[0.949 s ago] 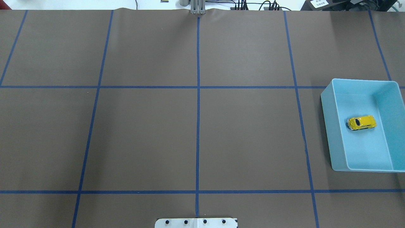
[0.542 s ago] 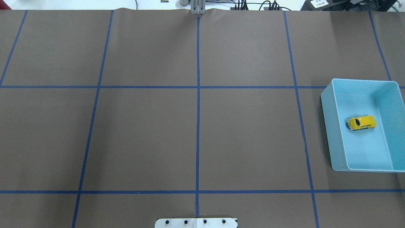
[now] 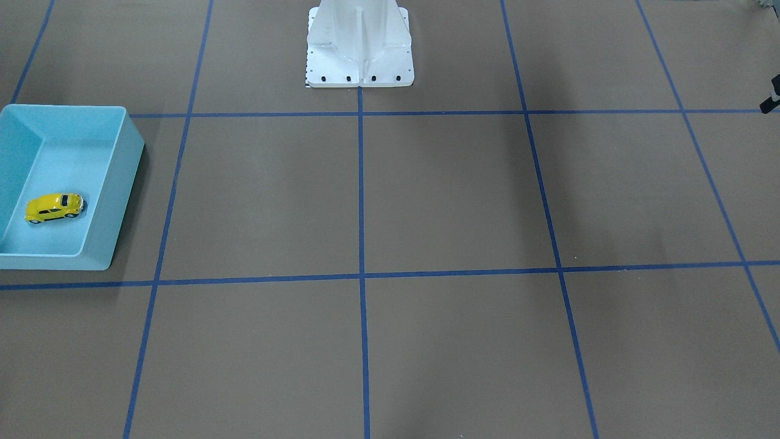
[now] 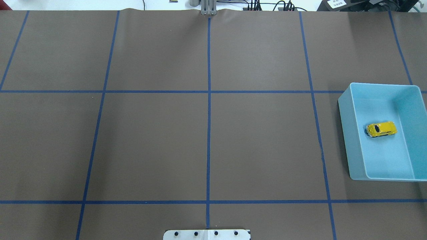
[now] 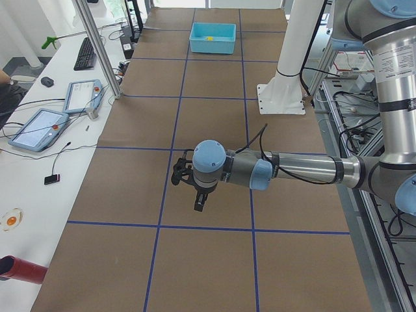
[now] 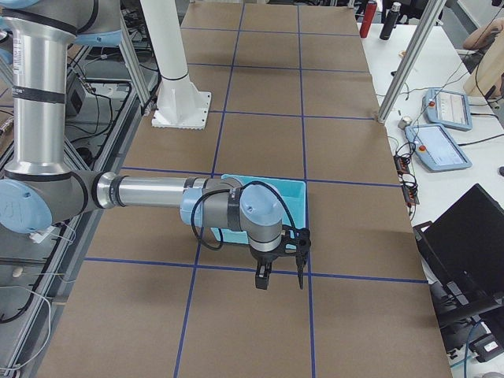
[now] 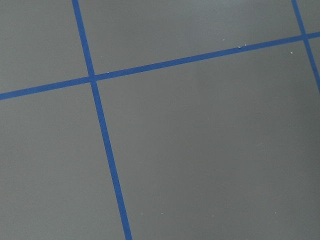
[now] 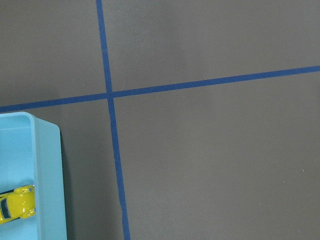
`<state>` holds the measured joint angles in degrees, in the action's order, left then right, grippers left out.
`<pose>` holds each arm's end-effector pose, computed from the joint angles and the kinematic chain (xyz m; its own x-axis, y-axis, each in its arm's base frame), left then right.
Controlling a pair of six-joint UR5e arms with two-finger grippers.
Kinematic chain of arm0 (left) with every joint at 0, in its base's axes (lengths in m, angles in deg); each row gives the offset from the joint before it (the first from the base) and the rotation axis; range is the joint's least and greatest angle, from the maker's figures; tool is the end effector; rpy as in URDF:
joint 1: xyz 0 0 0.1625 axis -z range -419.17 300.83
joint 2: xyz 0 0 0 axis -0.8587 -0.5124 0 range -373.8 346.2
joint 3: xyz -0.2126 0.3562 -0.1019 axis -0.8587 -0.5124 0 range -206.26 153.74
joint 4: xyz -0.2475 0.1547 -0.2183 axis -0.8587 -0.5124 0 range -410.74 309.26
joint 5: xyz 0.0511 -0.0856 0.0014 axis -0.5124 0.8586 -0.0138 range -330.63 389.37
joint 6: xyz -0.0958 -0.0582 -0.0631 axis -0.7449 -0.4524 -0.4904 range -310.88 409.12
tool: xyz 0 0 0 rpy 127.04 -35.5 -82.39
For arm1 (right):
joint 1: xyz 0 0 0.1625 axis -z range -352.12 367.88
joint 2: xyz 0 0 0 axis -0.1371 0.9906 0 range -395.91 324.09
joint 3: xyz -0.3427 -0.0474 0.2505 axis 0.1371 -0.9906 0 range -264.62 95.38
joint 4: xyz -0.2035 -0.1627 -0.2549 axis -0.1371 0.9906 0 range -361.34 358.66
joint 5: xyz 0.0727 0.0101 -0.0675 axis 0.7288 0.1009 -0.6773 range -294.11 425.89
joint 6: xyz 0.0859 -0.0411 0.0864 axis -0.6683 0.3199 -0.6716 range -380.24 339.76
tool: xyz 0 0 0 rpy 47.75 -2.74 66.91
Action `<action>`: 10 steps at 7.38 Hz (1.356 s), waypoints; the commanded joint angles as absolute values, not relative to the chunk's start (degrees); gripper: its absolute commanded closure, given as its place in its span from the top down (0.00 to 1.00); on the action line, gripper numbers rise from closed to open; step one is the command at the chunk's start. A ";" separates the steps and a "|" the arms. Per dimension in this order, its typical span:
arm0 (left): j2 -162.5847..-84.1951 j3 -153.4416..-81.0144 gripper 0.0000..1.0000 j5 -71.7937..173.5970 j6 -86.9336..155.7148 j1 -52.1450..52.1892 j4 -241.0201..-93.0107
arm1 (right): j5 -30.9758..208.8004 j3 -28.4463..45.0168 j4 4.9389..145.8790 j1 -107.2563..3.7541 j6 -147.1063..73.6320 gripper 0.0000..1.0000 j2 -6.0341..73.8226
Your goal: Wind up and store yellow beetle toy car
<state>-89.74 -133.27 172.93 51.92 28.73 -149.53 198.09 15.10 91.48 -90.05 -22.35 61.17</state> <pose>-0.0171 -0.3491 0.6139 0.5851 0.2330 -0.7768 -0.0645 0.9682 0.2418 0.0996 -0.3755 0.6663 0.7279 0.1408 0.6711 -0.1649 0.9859 -0.0281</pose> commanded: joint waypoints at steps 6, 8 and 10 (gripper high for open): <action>-89.38 -133.31 1.00 173.16 52.29 28.72 -149.70 | 198.25 15.13 91.91 -90.12 -22.35 0.99 61.21; -89.21 -133.31 1.00 173.16 52.29 28.80 -149.70 | 198.34 15.13 91.91 -90.12 -22.35 0.99 61.21; -89.03 -132.61 1.00 172.89 52.20 28.80 -149.61 | 198.34 15.13 92.00 -90.03 -22.35 0.99 61.21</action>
